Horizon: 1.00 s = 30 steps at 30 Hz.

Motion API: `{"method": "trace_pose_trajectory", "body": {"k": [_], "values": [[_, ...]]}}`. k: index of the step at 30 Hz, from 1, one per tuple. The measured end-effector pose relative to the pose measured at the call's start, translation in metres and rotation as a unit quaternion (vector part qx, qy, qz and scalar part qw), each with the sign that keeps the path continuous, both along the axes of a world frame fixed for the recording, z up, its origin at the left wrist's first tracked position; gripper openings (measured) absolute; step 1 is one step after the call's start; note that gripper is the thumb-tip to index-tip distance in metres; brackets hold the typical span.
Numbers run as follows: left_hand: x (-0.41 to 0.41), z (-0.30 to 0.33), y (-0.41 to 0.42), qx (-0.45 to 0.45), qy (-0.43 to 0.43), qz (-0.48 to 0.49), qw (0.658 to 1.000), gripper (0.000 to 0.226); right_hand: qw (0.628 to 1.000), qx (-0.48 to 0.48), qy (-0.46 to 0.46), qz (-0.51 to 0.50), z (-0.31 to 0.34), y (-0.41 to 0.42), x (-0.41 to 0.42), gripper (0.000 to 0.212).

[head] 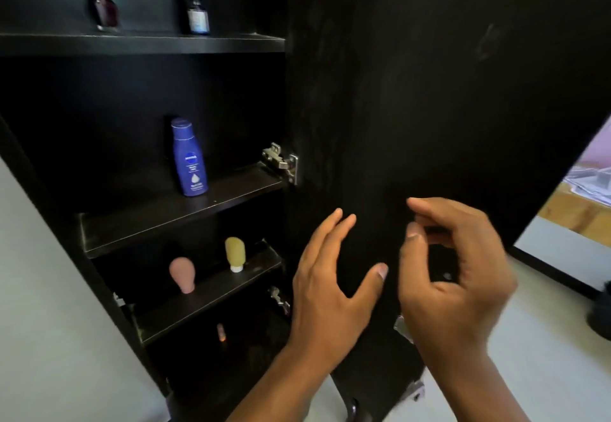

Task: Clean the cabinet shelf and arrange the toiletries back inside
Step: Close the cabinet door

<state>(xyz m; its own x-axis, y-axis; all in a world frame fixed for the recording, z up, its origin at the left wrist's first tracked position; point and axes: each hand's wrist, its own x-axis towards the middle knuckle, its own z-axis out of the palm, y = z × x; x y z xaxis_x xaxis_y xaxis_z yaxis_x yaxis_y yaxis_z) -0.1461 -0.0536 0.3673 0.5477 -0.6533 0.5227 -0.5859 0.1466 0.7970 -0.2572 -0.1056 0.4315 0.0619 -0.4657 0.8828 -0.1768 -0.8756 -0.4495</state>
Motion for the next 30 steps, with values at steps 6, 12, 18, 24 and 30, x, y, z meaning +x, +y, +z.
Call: {"method": "trace_pose_trajectory", "body": {"k": [6,12,18,24,30], "values": [[-0.045,0.014,-0.021,-0.013,-0.019,0.0,1.0,0.06,0.99,0.076,-0.103,-0.067,0.006,-0.025,-0.049,0.038],[-0.07,0.027,-0.044,0.002,-0.037,-0.009,0.999,0.073,0.926,0.352,-0.125,0.048,0.002,-0.05,-0.052,0.031],[-0.086,0.023,-0.055,-0.002,-0.035,0.017,0.999,0.079,0.847,0.486,-0.116,0.179,-0.017,-0.055,-0.06,0.049],[-0.091,0.019,-0.055,-0.019,-0.014,0.033,0.999,0.078,0.828,0.511,-0.06,0.221,-0.02,-0.059,-0.068,0.069],[-0.085,0.013,-0.039,-0.102,-0.005,0.061,0.993,0.071,0.831,0.467,-0.01,0.301,-0.028,-0.032,-0.069,0.054]]}}
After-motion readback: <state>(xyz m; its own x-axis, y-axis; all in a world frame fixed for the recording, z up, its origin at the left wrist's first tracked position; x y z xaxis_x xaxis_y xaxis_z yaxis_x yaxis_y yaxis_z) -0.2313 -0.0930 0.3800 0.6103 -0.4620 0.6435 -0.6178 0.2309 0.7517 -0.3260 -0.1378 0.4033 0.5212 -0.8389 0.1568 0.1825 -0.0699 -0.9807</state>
